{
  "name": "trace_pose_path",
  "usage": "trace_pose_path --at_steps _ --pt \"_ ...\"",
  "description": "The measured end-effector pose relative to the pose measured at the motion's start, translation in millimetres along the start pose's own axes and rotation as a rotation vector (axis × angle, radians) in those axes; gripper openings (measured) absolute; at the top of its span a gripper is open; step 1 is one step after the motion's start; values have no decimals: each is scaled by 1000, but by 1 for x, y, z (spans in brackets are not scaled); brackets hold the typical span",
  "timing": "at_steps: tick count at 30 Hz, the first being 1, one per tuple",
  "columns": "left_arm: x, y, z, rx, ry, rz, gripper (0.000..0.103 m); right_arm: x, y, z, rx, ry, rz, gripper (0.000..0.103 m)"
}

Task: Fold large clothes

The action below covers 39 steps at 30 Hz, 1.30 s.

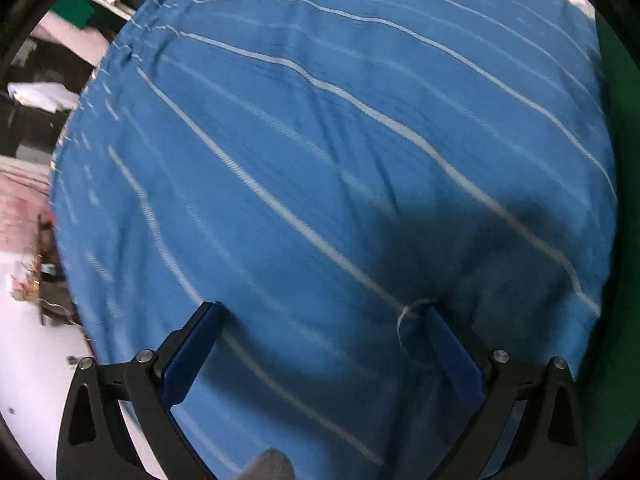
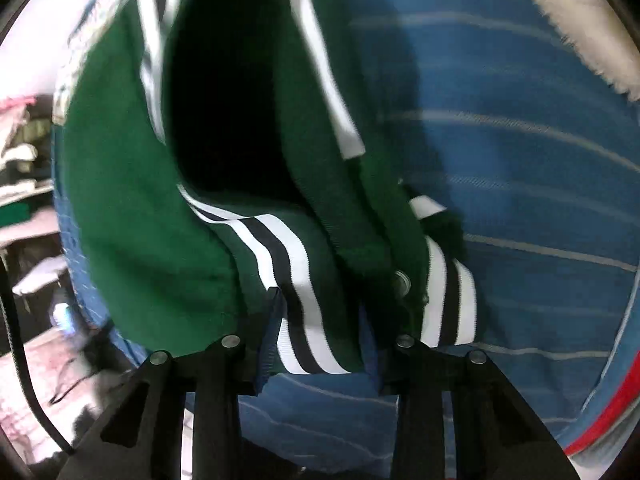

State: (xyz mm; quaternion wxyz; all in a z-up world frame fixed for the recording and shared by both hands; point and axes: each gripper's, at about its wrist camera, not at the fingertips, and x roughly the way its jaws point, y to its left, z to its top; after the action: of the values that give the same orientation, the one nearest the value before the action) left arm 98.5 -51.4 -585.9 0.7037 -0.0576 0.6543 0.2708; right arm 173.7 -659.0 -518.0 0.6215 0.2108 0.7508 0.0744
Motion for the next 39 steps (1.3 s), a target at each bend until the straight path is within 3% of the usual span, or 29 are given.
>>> trace_pose_path --at_steps 2,5,6,8,10,11,12,14,16,20,23,24,27,29,34,38,39 --pt "2 1 1 -28 -10 -37 103 -34 5 4 3 -111 59 40" --pt "3 3 1 -32 -1 -70 103 -66 13 23 6 -225 207 63" --pt "3 3 1 -28 2 -75 103 -68 15 32 4 -243 252 69" --pt "2 3 1 -22 16 -70 103 -59 19 57 13 -246 308 69" --pt "-7 3 6 -8 27 -46 103 -40 19 80 51 -194 346 68" --pt "-14 1 9 4 14 -29 103 -28 20 91 79 -161 371 48" --pt "-24 0 12 12 -11 -18 103 -22 21 98 77 -156 373 2" --pt "-52 -5 17 18 -73 -24 103 -26 37 111 7 -157 325 3" --pt "-79 -11 23 14 -122 -48 103 -38 45 116 -19 -218 290 3" --pt "-126 -30 35 0 -205 -135 103 -79 35 127 42 -364 238 2" --pt "-147 -59 41 49 -252 -159 103 -59 33 145 74 -276 179 3" --pt "-151 -70 45 67 -264 -153 103 -48 32 149 83 -225 167 11" --pt "-151 -76 54 127 -282 -142 103 -59 28 129 103 -219 201 36" --pt "-144 -84 53 158 -280 -136 103 -72 24 103 105 -236 229 44" --pt "-123 -101 44 196 -217 -126 103 -73 -21 24 128 -141 234 47" --pt "-129 -111 38 222 -235 -97 103 -22 -37 -11 178 9 184 48" --pt "-130 -113 37 232 -238 -92 103 -9 -38 -16 190 53 197 44"
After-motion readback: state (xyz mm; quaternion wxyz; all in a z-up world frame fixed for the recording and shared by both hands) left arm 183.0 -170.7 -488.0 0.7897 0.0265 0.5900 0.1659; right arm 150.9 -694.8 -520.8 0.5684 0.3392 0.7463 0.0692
